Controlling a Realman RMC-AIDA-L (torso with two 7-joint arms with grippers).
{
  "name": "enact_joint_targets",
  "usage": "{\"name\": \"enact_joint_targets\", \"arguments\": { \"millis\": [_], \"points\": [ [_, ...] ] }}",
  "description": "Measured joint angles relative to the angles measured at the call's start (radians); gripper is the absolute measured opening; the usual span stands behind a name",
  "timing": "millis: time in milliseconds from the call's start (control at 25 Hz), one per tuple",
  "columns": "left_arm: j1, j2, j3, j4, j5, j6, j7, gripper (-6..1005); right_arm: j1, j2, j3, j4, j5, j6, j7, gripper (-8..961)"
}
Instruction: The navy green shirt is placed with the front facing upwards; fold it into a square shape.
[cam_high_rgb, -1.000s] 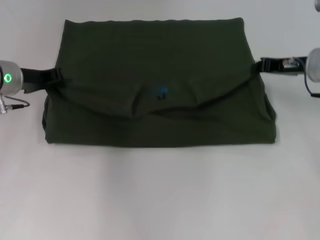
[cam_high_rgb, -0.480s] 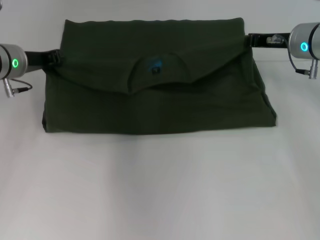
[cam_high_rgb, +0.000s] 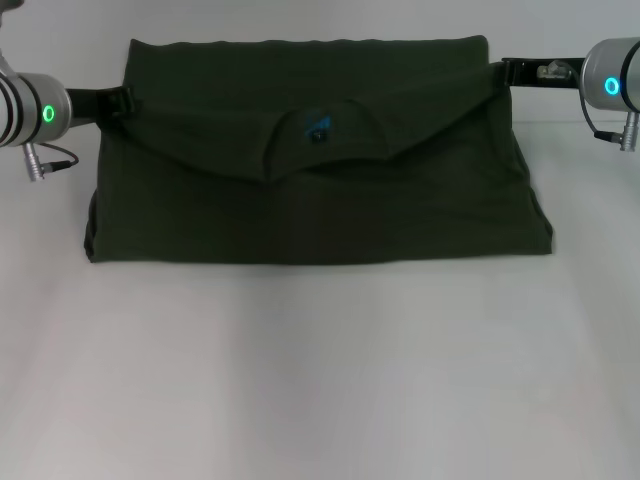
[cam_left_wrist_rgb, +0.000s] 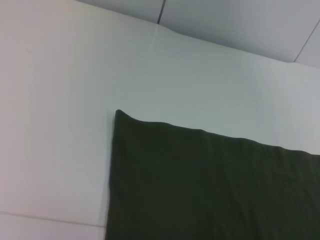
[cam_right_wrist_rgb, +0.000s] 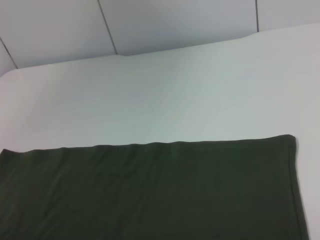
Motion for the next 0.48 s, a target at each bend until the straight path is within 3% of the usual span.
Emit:
{"name": "enact_joint_targets", "arguments": {
  "millis": [480],
  "points": [
    [-0.008,-0.007,0.025,0.001,0.000,-0.035,0.013,110,0.019,-0.007,-0.024,0.001,-0.003,-0.016,0.010,168]
  ]
}}
